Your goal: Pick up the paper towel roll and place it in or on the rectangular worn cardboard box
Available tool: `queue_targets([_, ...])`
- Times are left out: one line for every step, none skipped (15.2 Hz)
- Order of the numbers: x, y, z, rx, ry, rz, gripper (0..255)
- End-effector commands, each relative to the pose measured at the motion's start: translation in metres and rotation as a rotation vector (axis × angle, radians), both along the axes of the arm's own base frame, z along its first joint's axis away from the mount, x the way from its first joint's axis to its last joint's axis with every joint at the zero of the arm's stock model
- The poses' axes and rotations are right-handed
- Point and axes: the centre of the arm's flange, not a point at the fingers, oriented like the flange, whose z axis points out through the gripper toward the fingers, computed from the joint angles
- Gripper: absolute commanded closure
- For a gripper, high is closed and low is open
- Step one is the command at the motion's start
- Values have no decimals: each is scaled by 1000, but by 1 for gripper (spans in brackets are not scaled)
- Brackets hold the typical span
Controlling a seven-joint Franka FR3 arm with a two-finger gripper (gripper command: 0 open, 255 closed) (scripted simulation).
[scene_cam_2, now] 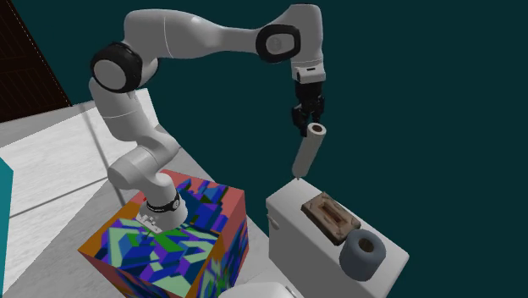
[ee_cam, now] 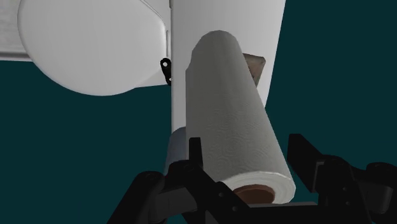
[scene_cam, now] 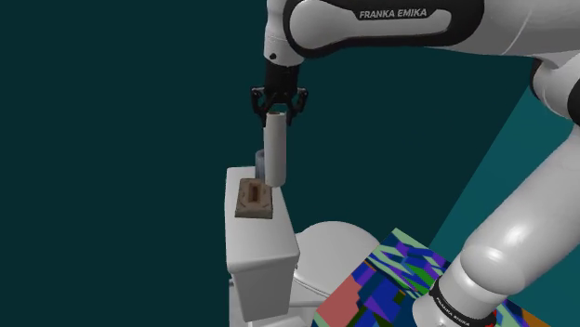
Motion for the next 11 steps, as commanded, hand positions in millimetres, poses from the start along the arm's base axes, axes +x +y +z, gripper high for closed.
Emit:
queue_targets([24, -2, 12, 0, 0, -1, 255])
queue_targets([35, -3, 18, 0, 0, -1, 255])
queue_targets([47, -3, 24, 0, 0, -1, 255])
queue_targets([58, -4, 31, 0, 0, -1, 255])
queue_targets([70, -4, 37, 0, 0, -1, 255])
queue_targets([82, -5, 43, 0, 0, -1, 255])
queue_targets([93, -6, 49, 0, 0, -1, 255])
queue_targets([105, -6, 56, 0, 0, -1, 255])
queue_targets([117, -6, 62, 0, 0, -1, 255])
queue_targets([123, -7, 66, 0, 0, -1, 255])
queue_targets([123, -7, 60, 0, 0, -1, 255])
